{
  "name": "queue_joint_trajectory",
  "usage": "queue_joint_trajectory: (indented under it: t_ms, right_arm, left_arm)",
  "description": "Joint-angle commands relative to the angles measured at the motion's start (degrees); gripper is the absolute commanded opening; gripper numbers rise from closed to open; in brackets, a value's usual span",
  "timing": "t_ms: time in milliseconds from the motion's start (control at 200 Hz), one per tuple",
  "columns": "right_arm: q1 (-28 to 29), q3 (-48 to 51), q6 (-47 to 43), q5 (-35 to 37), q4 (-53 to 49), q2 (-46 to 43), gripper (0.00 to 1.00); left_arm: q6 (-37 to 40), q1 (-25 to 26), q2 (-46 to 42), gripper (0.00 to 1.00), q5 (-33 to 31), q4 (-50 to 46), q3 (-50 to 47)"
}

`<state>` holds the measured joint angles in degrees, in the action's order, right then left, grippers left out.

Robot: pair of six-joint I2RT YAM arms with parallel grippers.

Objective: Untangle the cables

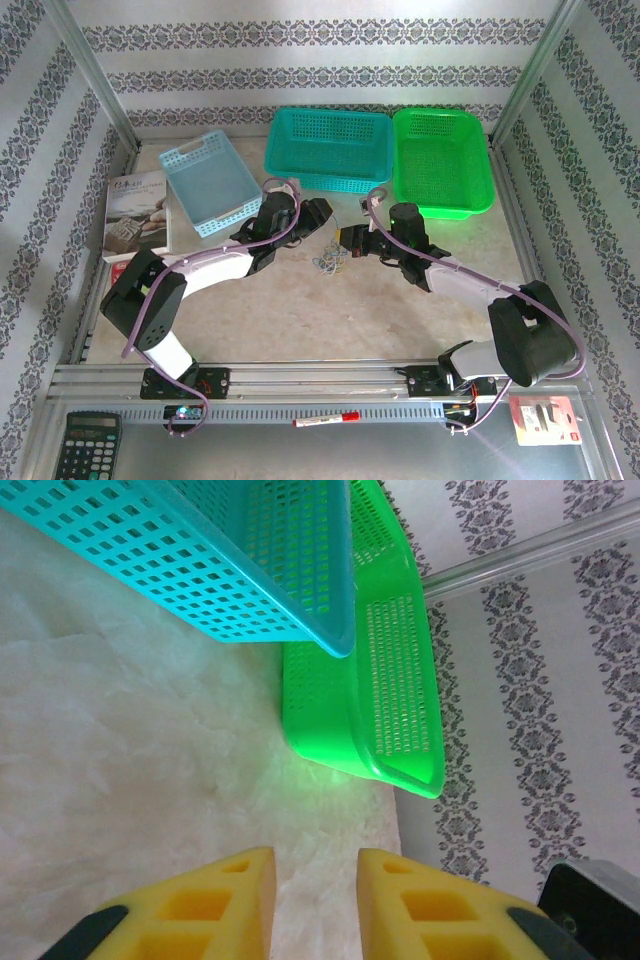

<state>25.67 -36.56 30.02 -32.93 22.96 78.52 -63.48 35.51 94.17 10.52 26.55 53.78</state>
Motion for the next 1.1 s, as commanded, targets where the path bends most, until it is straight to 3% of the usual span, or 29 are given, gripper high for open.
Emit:
queue_joint_trajectory:
  t_ms: [0,155,225,285,380,530,1094]
  right_arm:
    - [0.7,0.7,-0.48,-1.37,2.25,0.36,0.0]
    - [0.7,0.7,-0.53,-0.74,2.4,0.83,0.0]
    - [0.7,0.7,-0.54,-0.15,2.45,1.04,0.0]
    - [0.7,0.79,-0.73,0.72,2.68,1.39,0.17]
    - [0.7,0.63,-0.83,2.06,3.21,2.25,0.35]
    - [0.72,0.37,-0.43,5.51,5.19,4.31,0.51]
    - [2.8,-0.58,2.83,13.42,13.5,15.36,0.52]
  left_arm:
    - [-0.02,-0.61,0.93,0.19,1.02,3.1,1.71]
    - [0.8,-0.61,0.77,0.0,1.5,2.88,2.01]
    - [1.58,-0.61,0.35,0.0,1.84,2.09,2.34]
    - [2.18,-0.59,-0.18,0.0,2.24,1.54,2.77]
    - [2.64,-0.52,-0.99,0.0,3.01,0.83,3.54]
    - [2.42,-0.15,-2.09,0.0,4.16,0.43,4.8]
    - [1.72,2.07,-5.9,0.0,5.61,-0.85,8.87]
